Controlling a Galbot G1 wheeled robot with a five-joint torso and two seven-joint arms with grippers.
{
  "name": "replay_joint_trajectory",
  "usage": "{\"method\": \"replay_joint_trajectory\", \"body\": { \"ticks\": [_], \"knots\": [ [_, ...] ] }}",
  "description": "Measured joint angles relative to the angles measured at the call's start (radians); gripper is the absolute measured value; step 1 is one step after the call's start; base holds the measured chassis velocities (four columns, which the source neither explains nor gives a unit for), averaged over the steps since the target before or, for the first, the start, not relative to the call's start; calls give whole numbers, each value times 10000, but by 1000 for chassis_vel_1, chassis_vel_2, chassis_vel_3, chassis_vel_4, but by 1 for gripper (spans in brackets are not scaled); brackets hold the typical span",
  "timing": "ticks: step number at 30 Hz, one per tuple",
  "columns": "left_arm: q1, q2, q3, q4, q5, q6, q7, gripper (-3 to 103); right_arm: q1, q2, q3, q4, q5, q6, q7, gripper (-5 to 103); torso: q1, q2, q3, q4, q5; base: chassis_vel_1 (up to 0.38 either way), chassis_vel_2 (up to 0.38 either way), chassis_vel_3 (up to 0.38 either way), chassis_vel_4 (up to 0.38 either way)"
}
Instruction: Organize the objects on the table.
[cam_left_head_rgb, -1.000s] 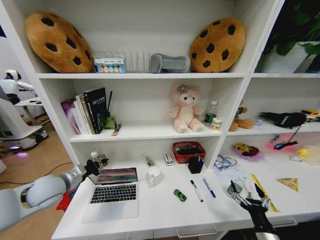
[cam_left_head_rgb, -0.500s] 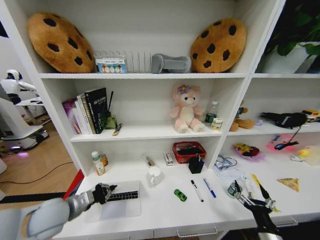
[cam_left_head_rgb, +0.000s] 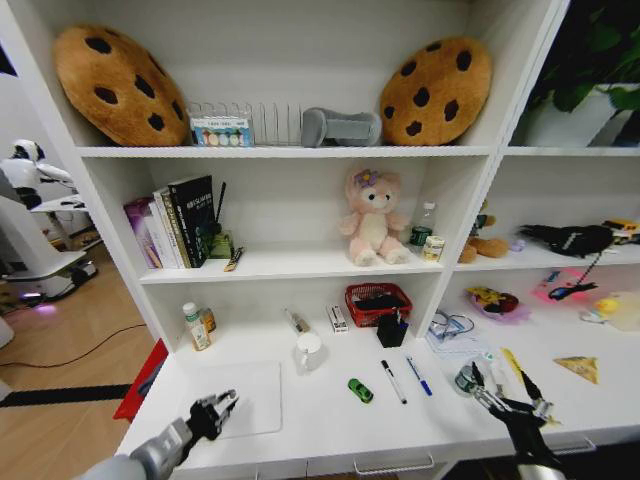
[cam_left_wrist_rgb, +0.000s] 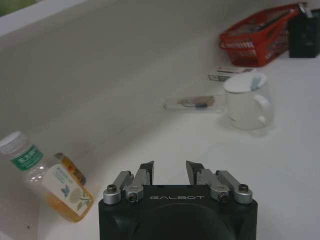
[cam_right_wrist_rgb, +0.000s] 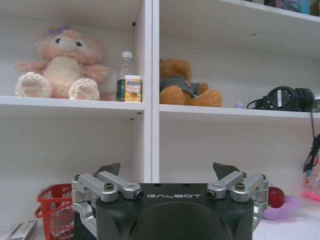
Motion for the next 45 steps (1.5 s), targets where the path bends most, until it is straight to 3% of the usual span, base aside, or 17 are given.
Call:
{"method": "replay_joint_trajectory", "body": {
  "ticks": [1, 3, 4, 8, 9, 11, 12, 16, 17, 19, 25, 30, 36, 45],
  "knots": [
    [147, -425, -392, 50, -177, 0, -11, 40, -27, -29, -52, 82, 5, -96, -30, 100, 0, 0, 0, -1, -2, 0, 0, 0, 0],
    [630, -1841, -1751, 144, -751, 21, 69, 51, 12, -103, -166, 194, -42, -297, -108, 100, -1, 0, -1, 5, -3, 0, 0, 0, 0],
    [630, -1841, -1751, 144, -751, 21, 69, 51, 12, -103, -166, 194, -42, -297, -108, 100, -1, 0, -1, 5, -3, 0, 0, 0, 0],
    [1288, -3877, -3662, 58, -1217, -141, 450, 68, -60, -350, -332, 322, -83, -586, -256, 100, -1, 0, -1, 11, -3, 0, 0, 0, 0],
    [1288, -3877, -3662, 58, -1217, -141, 450, 68, -60, -350, -332, 322, -83, -586, -256, 100, -1, 0, -1, 11, -3, 0, 0, 0, 0],
    [1296, -4462, -4210, -29, -1614, -187, 510, 78, -261, -234, -376, 375, -193, -587, -377, 100, -1, 0, -1, 13, 0, 0, 0, 0, 0],
    [1234, -4779, -4558, -62, -1921, -192, 524, 84, -444, -82, -410, 389, -257, -536, -493, 100, -1, 0, -1, -6, -1, 0, 0, 0, 0],
    [1300, -5399, -5186, -156, -2174, -214, 585, 89, -627, -125, -620, 354, -269, -384, -757, 100, -1, 0, -2, -10, -1, 0, 0, 0, 0],
    [1356, -5760, -5549, -218, -2182, -201, 592, 98, -715, -426, -717, 247, -262, -227, -1022, 100, -1, 0, -1, 3, 0, 0, 0, 0, 0],
    [1404, -6263, -6032, -196, -2086, -132, 618, 100, -901, -1138, -840, 61, -249, 31, -1384, 100, -2, 0, -1, 8, 0, 0, 0, 0, 0],
    [1305, -7080, -6641, 131, -2458, -285, 803, 100, -700, -2256, -1380, -290, 126, 92, -1693, 100, -1, 0, 0, 3, -3, 0, 0, 0, 0],
    [1267, -7411, -6679, 63, -2418, -320, 833, 100, 17, -2717, -2202, -895, 371, -67, -2135, 100, -1, 0, 0, 3, 1, 0, 0, 0, 0],
    [1031, -7661, -6155, -303, -1901, -148, 732, 100, 922, -3062, -3422, -1596, 548, -45, -2864, 100, -1, -1, 0, 1, -1, 0, 0, 0, 0],
    [959, -7822, -5848, -669, -1366, -16, 559, 100, 2265, -3427, -4937, -2137, 672, -498, -2681, 100, 0, -2, 0, 5, 0, 0, 0, 0, 0]
  ]
}}
